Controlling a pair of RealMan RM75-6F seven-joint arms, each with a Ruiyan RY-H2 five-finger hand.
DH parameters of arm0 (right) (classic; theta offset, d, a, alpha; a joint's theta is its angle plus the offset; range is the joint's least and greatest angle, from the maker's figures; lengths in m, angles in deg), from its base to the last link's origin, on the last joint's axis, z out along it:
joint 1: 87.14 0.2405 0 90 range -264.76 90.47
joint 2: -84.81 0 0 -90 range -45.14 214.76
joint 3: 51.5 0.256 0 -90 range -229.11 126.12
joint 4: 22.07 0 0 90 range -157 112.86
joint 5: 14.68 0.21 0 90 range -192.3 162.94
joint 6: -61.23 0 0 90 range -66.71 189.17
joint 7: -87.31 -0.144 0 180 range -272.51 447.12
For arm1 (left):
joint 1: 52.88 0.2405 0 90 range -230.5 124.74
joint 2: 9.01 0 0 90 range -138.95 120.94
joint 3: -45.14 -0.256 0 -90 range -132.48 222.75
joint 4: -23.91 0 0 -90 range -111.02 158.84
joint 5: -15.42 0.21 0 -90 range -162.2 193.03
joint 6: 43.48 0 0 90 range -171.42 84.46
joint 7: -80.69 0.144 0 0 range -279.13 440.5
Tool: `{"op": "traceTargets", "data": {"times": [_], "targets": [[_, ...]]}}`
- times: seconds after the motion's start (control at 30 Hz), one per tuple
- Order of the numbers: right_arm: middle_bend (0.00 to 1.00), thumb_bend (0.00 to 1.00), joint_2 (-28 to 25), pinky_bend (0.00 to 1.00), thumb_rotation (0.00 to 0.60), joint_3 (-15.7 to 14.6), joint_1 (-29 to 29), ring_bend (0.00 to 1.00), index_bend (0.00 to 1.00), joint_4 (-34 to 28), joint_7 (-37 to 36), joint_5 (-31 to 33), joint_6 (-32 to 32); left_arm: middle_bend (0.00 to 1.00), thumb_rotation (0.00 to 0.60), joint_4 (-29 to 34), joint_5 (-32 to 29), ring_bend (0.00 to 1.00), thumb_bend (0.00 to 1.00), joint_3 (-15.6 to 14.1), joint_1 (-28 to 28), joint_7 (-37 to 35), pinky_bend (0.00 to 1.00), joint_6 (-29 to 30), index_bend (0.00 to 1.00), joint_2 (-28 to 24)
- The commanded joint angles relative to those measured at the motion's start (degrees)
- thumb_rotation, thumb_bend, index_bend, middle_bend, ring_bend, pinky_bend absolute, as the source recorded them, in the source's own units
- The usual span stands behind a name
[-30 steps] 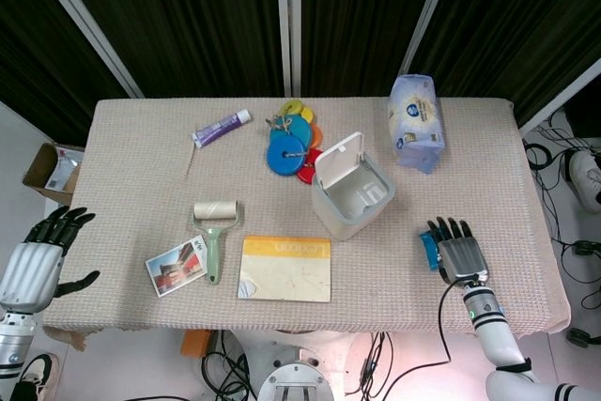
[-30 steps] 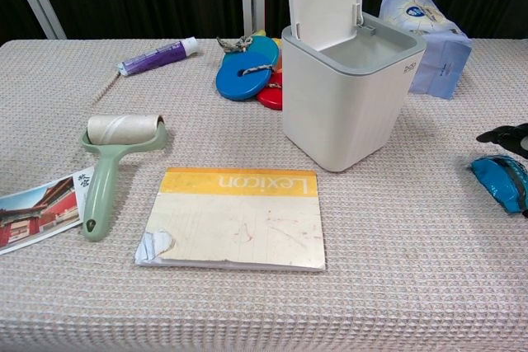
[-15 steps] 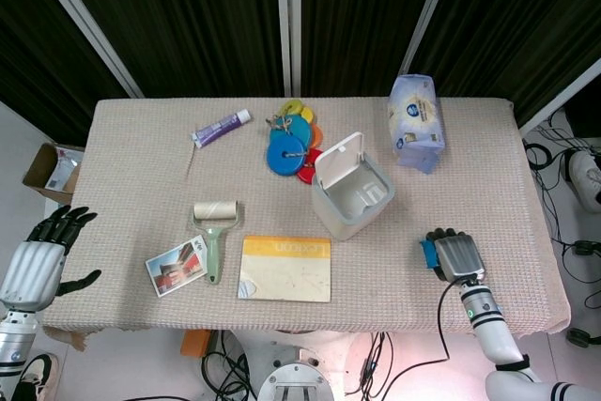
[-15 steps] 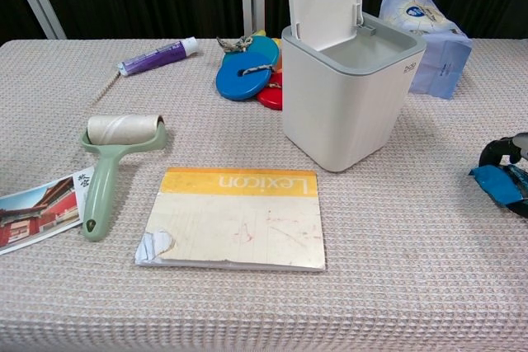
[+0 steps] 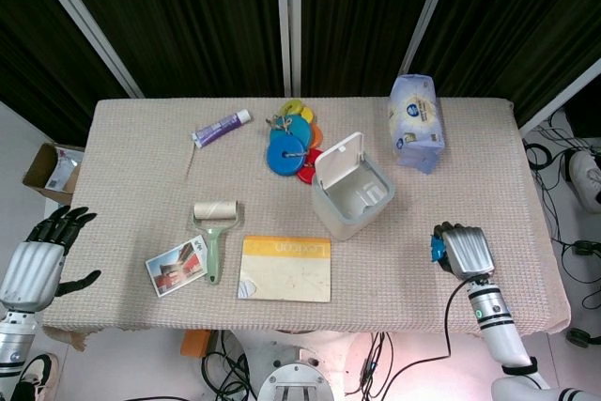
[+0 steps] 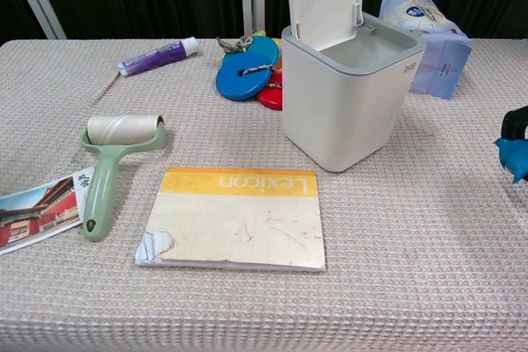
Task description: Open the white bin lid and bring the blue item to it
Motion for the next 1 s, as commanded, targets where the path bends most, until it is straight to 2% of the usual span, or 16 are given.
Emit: {"op": "traceTargets", "data": {"times": [0.03,0.13,0.27,0.43,0.57,0.63,0.67,0.77,0.83,0.9,1.0], "targets": [[0.54,0.38,-3.66,0.72,0.6,2.76,0.23,0.52,0.67,-6.06,0.47,-3.55,-4.34,0.14,0.6,0.01,0.02,0.09,0.03,-0.02,-0.02,-0.02,0.23,-0.05,0.18,-0.01],[0.54,0.38,-6.3,0.73,0.6,5.97,1.65,0.52,0.68,-11.9,2.32,-4.8,-5.9,0.14,0.6,0.06,0.11,0.09,0.03,-0.06,-0.05,0.09,0.23,-0.08,0.18,0.01],[0.54,0.38,-7.92,0.73,0.6,10.32,5.1,0.51,0.67,-18.27,4.76,-3.22,-3.79,0.14,0.6,0.13,0.19,0.09,0.03,-0.08,-0.05,0.24,0.23,-0.03,0.18,0.03],[0.54,0.38,-4.03,0.73,0.6,14.55,10.43,0.51,0.66,-18.16,8.69,-1.48,-1.67,0.14,0.6,-0.09,0.15,0.09,0.03,-0.03,-0.1,0.14,0.23,-0.05,0.18,0.14],[0.54,0.38,-0.12,0.73,0.6,16.11,13.66,0.51,0.64,-15.98,10.87,-0.93,-1.02,0.14,0.6,-0.3,-0.08,0.09,0.03,-0.04,-0.26,0.0,0.23,-0.49,0.18,0.17],[0.5,0.36,0.92,0.7,0.6,16.15,14.76,0.49,0.58,-15.61,12.39,0.62,0.04,0.14,0.6,-0.35,0.02,0.09,0.03,-0.05,-0.31,-0.07,0.23,-0.51,0.18,0.17],[0.47,0.35,1.18,0.66,0.6,16.1,15.15,0.45,0.54,-15.62,13.09,1.51,0.58,0.14,0.6,-0.39,0.1,0.09,0.03,-0.06,-0.32,-0.09,0.23,-0.48,0.18,0.17],[0.29,0.29,1.92,0.39,0.6,16.06,16.28,0.22,0.34,-15.42,14.88,4.6,2.09,0.14,0.6,-0.5,0.11,0.09,0.03,-0.1,-0.36,-0.13,0.23,-0.56,0.18,0.2],[0.12,0.22,2.15,0.17,0.6,15.88,16.93,0.05,0.12,-15.37,15.4,6.25,3.05,0.14,0.6,-0.51,0.07,0.09,0.03,-0.11,-0.35,-0.18,0.23,-0.55,0.18,0.17],[0.02,0.15,2.35,0.06,0.6,15.6,17.28,0.0,0.01,-15.04,15.15,6.06,3.15,0.14,0.6,-0.49,0.12,0.09,0.03,-0.08,-0.3,-0.2,0.23,-0.38,0.18,0.14],[0.0,0.11,2.49,0.02,0.6,15.13,17.35,0.0,0.0,-14.32,13.24,4.15,2.4,0.14,0.6,-0.48,0.14,0.09,0.03,-0.08,-0.23,-0.17,0.23,-0.22,0.18,0.14]]}}
